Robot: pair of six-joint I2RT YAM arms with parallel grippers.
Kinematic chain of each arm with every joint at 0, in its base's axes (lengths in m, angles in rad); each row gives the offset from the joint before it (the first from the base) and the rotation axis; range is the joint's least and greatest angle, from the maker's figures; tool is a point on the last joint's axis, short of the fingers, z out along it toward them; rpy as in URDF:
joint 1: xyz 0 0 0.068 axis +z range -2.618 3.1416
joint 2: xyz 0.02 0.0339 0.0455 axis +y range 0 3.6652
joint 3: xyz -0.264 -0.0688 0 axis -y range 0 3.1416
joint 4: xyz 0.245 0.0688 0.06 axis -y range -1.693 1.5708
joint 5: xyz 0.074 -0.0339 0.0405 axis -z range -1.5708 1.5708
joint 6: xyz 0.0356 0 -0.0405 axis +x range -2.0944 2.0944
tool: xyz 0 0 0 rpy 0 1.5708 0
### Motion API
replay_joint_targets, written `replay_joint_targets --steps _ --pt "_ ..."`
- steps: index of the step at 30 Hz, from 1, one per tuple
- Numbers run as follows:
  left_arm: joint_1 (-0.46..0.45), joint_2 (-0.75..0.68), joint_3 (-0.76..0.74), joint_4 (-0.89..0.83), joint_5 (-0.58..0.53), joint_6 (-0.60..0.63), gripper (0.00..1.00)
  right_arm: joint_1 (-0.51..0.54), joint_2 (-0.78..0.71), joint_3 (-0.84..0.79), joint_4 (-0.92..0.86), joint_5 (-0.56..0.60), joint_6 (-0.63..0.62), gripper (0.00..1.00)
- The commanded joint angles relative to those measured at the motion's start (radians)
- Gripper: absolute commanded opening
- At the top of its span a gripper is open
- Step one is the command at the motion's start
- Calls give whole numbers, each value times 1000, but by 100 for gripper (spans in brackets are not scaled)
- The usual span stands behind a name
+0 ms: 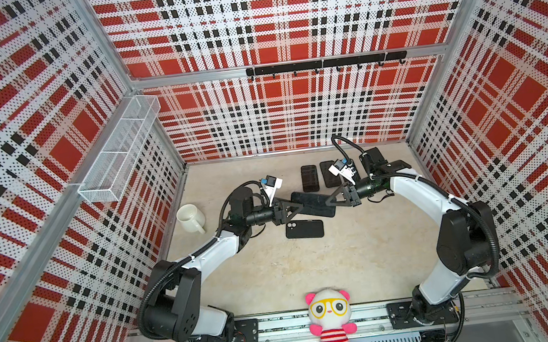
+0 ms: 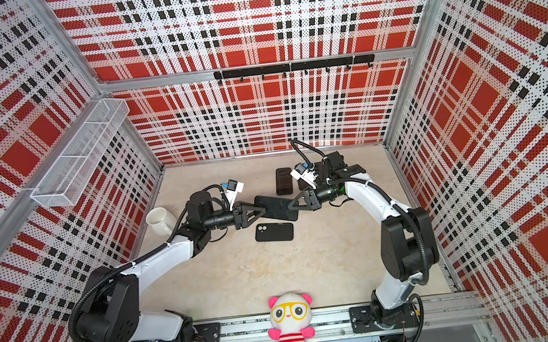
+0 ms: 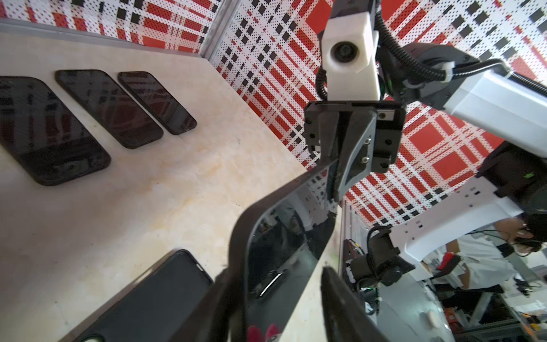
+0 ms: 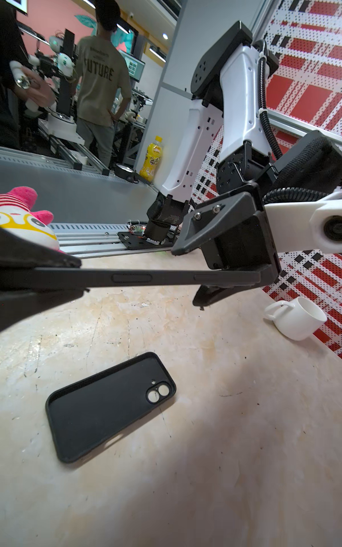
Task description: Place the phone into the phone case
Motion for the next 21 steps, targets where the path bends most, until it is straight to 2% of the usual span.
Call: replay_joint_targets --steps 1,3,6,8,12,14,15,17,18,21 --pt "-2 20 3 139 48 -65 37 0 51 65 -161 -88 -207 10" --pt "-2 26 -8 205 56 -111 33 1 83 89 -229 -100 -268 10" --pt "-6 26 -8 221 47 -117 21 0 106 113 -282 -111 -317 10" --pt "-9 27 -11 226 42 -117 12 0 106 118 -279 -109 -310 11" --pt "-11 24 -24 247 29 -129 0 -1 103 118 -254 -97 -280 12" --pt "-9 20 -34 270 20 -145 0 -1 99 116 -227 -88 -245 15" --pt "-8 19 -39 289 20 -157 0 -1 98 116 -214 -82 -230 21" --pt "-5 19 -48 320 12 -181 0 -6 93 116 -170 -63 -172 41" --pt "-3 18 -51 326 6 -186 0 -15 86 111 -136 -48 -129 47" --pt "5 14 -64 353 -29 -207 0 -73 12 27 114 29 134 62"
